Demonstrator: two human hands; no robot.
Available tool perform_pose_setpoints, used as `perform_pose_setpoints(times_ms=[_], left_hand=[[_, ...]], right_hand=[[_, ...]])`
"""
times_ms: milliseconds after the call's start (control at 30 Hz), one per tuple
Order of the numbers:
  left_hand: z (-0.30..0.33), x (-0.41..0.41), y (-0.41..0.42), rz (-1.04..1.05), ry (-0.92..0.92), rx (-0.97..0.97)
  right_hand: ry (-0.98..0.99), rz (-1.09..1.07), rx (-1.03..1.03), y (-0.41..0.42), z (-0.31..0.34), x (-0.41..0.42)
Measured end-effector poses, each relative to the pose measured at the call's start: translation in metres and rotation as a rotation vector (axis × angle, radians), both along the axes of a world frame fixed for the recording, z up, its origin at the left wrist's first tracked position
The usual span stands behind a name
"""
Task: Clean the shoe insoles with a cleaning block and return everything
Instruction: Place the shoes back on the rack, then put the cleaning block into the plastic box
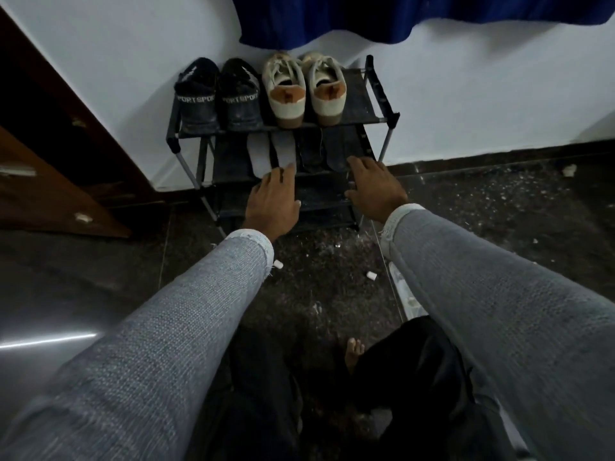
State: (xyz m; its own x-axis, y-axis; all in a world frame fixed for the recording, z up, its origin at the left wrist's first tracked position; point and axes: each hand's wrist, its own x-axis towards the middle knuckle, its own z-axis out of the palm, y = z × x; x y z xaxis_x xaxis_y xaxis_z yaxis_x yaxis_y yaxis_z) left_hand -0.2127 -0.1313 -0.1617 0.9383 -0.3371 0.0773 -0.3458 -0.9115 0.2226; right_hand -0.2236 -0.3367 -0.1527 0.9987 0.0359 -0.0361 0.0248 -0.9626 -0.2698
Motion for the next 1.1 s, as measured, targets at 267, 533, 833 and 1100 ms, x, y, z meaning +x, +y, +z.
perform_pose_setpoints(times_ms=[267, 533, 833, 1100], left_hand=[[-0.062, -0.004, -0.041, 0.002, 0.147, 0.040], [-0.154, 0.005, -0.082, -0.052, 0.316, 0.079], [-0.269, 0.054, -0.112, -0.065, 0.402, 0.145], [-0.380, 0.093, -0.143, -0.078, 0.464, 0.164]], right_hand=[[0.116, -0.052, 0.048, -0.046, -0.068, -0.002], [0.318, -0.038, 0.037, -0.089, -0.176, 0.002], [0.462, -0.055, 0.111, -0.122, -0.316, 0.017], [0.505, -0.110, 0.114, -0.137, -0.440, 0.027]])
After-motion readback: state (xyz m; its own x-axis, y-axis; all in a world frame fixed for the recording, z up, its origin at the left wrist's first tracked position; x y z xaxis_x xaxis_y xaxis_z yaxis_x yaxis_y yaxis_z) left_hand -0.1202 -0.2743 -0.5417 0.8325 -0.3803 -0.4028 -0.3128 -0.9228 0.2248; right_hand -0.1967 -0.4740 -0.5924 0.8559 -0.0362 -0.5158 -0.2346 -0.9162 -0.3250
